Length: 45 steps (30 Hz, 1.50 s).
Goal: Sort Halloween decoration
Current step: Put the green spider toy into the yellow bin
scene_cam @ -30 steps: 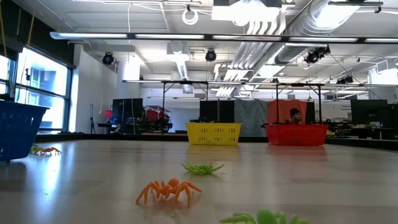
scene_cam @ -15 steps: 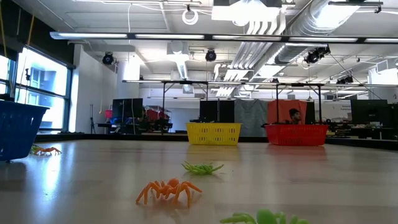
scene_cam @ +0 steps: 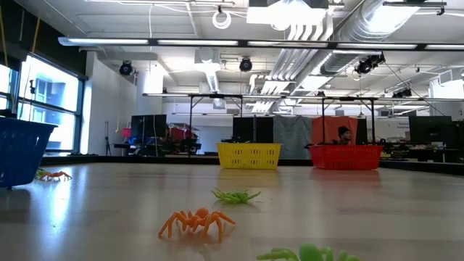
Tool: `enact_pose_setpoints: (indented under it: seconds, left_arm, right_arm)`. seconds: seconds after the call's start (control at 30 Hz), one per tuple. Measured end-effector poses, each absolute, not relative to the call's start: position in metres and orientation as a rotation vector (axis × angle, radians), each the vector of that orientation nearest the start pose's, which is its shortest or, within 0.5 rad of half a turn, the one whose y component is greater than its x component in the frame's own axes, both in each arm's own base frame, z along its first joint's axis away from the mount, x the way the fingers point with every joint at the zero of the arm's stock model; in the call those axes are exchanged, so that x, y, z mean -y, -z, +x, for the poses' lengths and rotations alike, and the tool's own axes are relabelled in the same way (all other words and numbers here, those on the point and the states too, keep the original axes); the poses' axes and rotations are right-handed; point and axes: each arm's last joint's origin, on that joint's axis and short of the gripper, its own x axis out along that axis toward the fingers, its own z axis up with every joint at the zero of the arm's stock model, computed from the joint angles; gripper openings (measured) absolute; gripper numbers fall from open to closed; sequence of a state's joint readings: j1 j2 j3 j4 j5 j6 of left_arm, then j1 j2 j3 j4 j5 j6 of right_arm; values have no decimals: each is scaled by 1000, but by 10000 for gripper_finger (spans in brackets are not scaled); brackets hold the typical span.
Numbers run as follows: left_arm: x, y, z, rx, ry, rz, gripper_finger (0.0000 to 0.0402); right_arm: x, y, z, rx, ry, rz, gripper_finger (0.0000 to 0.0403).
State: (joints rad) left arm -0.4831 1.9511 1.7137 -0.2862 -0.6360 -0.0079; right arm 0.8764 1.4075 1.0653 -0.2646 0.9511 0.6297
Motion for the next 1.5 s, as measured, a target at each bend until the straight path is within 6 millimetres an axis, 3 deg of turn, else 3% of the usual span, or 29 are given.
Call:
enact_pose_setpoints:
  seconds: [0.63,0.73,0.9,1.5]
  left_arm:
    - [197,-305,407,-440,-53,226,89]
    - [196,-304,407,-444,-62,223,73]
    - [190,-304,409,-448,-113,202,8]
    - [181,-301,410,-477,-167,198,0]
  right_arm:
    - [-204,-290,218,-326,224,135,0]
    - [-204,-290,218,-327,223,129,0]
    - [-204,-290,218,-326,224,129,0]
    - [-204,-290,218,-322,230,120,0]
